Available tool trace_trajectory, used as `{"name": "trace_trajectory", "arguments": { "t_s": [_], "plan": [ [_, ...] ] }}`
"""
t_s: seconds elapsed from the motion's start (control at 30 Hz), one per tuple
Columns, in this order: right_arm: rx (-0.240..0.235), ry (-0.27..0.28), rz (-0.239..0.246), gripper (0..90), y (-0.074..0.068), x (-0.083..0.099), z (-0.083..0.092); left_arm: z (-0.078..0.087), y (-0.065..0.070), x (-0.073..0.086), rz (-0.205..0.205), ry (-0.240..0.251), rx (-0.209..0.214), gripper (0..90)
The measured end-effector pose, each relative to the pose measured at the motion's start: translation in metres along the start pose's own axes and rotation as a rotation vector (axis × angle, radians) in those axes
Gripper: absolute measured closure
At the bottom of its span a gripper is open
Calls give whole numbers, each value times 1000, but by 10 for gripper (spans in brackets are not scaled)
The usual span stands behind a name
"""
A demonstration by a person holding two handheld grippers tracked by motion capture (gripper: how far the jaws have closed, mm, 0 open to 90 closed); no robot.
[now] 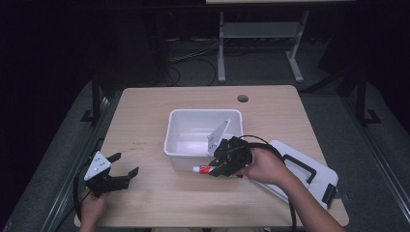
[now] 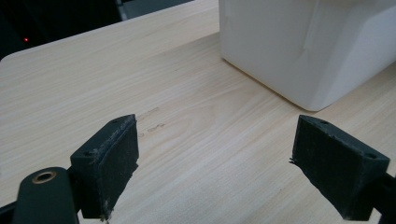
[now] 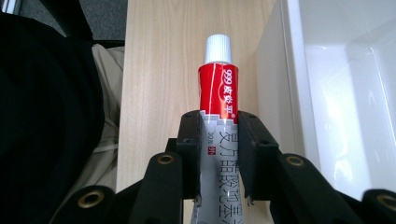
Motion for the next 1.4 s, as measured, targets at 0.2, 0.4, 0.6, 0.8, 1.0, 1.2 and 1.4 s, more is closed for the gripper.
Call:
{"name": "trace_trajectory", "arguments": {
  "t_s": [0.2, 0.4, 0.6, 0.8, 1.0, 1.2, 1.4],
  "plan": [
    [-5, -6, -4, 714, 2, 0, -1, 0, -1, 1, -1, -5, -1, 138],
    [-6, -13, -1, 714, 6, -1, 0, 0, 0, 1, 0, -5, 2, 138],
    [-6, -20, 0, 714, 12, -5, 4, 0, -1, 1, 0, -6, 0, 138],
    [-1, -29, 0, 714, 21, -8, 7, 0, -2, 0, 2, 3, -2, 138],
    [-4, -32, -4, 714, 28, -10, 9, 0, -3, 1, -2, 1, -5, 138],
    [-1, -26, -4, 714, 34, -12, 11, 0, -2, 0, -2, 3, -4, 138],
    [6, -29, -9, 714, 41, -12, 12, 0, -2, 1, -1, 1, -3, 138]
  ]
}}
Point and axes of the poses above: each handheld gripper's, and its own axes: z roughly backward along the jaws, x roughly out of its underside, y roughly to its right, the point moved 10 cm from there along -z, roughly forward along the jaws, and after that the axes turned 7 degrees about x, right-handed, at the moved point
